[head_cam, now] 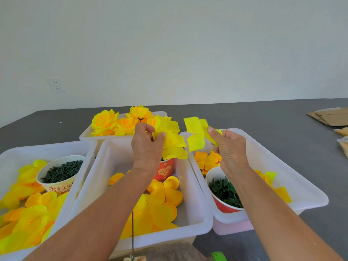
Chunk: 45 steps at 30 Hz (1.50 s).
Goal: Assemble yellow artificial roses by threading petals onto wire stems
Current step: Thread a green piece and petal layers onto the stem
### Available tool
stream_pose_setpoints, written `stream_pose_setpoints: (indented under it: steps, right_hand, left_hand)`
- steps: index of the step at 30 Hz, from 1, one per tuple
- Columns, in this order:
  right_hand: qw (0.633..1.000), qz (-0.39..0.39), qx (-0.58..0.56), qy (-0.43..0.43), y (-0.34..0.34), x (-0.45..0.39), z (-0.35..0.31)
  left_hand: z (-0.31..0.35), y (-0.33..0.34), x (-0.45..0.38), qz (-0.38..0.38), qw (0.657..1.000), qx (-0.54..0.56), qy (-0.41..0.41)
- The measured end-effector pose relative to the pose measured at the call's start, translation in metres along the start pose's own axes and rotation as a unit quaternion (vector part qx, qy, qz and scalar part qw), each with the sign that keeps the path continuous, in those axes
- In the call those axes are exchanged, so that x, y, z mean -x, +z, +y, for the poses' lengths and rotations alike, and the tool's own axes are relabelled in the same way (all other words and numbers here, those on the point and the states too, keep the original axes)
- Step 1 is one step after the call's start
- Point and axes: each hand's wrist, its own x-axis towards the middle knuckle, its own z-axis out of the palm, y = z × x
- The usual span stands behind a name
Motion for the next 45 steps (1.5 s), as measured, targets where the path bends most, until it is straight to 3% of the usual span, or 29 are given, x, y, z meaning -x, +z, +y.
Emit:
stream_pose_setpoints:
  steps: [4, 9, 13, 20, 30, 33, 38, 42, 45]
  right_hand:
    - [0.999, 0.001, 0.017, -0.038, 0.001, 0.0, 0.002]
    - [1.0, -0.002, 0.01, 0.0, 0.0, 0.0, 0.002]
    - [0.996, 0.078, -0.03, 0.022, -0.005, -0.008, 0.002]
    - [0.983, 0.133, 0.123, -0.041, -0.009, -0.011, 0.002]
    - [0.959, 0.235, 0.159, -0.015, -0.017, -0.013, -0.001]
    - [0.931, 0.191, 0.301, -0.076, -0.014, -0.009, -0.001]
    - [0.835, 0.053, 0.531, -0.137, -0.007, 0.0, 0.004]
    - [0.755, -0.049, 0.64, -0.13, -0.005, 0.004, 0.006]
    - [0.75, -0.125, 0.644, -0.078, -0.002, 0.006, 0.007]
  left_hand:
    - [0.0, 0.0, 0.001, -0.005, 1.0, 0.008, -0.003]
    - [0.002, -0.001, 0.002, -0.015, 1.0, 0.027, -0.007]
    - [0.003, 0.0, 0.004, -0.017, 0.998, 0.053, -0.009]
    - [-0.001, -0.001, 0.001, 0.017, 0.999, 0.03, -0.01]
    - [-0.005, -0.003, -0.004, 0.057, 0.998, 0.022, -0.029]
    - [-0.002, -0.001, 0.0, 0.001, 0.998, 0.045, -0.036]
    - [0.001, 0.003, 0.008, -0.096, 0.987, 0.104, -0.071]
    - [0.002, 0.002, 0.009, -0.129, 0.972, 0.152, -0.12]
    - [0.003, 0.002, 0.01, -0.132, 0.973, 0.15, -0.118]
